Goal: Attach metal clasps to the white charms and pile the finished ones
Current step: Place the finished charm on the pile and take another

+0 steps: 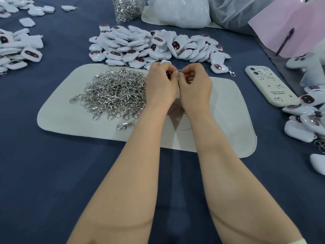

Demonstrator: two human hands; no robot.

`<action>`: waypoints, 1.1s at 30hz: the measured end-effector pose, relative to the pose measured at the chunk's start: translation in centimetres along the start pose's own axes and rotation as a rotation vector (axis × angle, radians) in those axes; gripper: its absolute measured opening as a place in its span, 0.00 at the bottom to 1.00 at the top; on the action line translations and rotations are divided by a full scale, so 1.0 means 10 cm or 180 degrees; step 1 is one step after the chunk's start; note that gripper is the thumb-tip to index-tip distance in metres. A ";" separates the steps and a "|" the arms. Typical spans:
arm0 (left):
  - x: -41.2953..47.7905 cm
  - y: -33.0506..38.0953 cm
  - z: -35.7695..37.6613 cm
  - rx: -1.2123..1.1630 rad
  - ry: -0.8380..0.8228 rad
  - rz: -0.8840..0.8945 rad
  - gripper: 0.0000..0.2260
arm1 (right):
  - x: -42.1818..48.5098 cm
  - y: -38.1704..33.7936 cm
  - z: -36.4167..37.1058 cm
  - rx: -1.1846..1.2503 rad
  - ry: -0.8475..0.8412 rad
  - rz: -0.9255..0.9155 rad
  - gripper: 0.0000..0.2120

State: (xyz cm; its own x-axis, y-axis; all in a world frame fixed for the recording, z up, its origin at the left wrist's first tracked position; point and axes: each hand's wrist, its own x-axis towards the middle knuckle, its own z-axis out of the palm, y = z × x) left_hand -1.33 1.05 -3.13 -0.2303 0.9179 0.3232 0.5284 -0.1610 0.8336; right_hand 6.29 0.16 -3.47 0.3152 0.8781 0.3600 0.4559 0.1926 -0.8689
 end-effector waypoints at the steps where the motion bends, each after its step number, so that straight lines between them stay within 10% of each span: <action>1: 0.00 0.00 0.00 0.0022 0.0001 0.0012 0.04 | 0.00 0.00 0.00 0.0003 0.0002 0.0001 0.03; 33: 0.02 -0.02 -0.01 0.0018 -0.0058 -0.0088 0.04 | 0.01 0.09 0.01 -0.0007 -0.0389 -0.0321 0.07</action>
State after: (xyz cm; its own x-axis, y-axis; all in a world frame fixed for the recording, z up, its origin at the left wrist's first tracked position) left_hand -1.58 1.23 -3.24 -0.2299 0.9284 0.2919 0.5266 -0.1335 0.8395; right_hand 6.63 0.52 -4.27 0.1643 0.9011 0.4012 0.4819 0.2816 -0.8297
